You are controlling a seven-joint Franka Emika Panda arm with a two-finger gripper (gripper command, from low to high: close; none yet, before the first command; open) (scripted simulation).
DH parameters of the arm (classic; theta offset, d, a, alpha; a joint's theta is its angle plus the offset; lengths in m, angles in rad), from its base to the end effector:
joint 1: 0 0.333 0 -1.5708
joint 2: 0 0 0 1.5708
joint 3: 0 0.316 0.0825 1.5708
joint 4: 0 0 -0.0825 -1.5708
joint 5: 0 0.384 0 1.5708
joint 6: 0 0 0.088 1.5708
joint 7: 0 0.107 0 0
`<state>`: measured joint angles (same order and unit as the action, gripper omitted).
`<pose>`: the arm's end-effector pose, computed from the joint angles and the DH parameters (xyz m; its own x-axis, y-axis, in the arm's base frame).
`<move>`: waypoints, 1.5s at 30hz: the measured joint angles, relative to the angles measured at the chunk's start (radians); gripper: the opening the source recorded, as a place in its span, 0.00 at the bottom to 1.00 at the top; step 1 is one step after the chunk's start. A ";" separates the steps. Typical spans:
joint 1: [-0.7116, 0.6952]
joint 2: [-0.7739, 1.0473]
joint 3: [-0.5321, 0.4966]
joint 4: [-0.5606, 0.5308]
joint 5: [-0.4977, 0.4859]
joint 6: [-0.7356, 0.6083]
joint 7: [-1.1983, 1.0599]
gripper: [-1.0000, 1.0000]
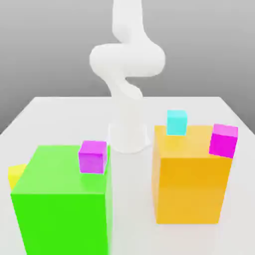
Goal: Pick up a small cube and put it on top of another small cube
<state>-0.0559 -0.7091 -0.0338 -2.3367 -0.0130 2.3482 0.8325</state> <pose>0.3799 -0.0386 0.6646 0.4442 -0.7820 0.4373 -0.6080 -0.6215 -0.4939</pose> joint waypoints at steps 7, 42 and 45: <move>-0.153 0.256 -0.116 -0.104 -0.026 0.137 0.084 0.50; -0.559 0.855 -0.284 -0.320 0.160 0.452 0.094 0.00; -0.511 0.778 -0.241 -0.264 0.199 0.394 0.087 0.00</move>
<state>-0.5666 0.0688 -0.2743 -2.6010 0.1860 2.7426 0.9195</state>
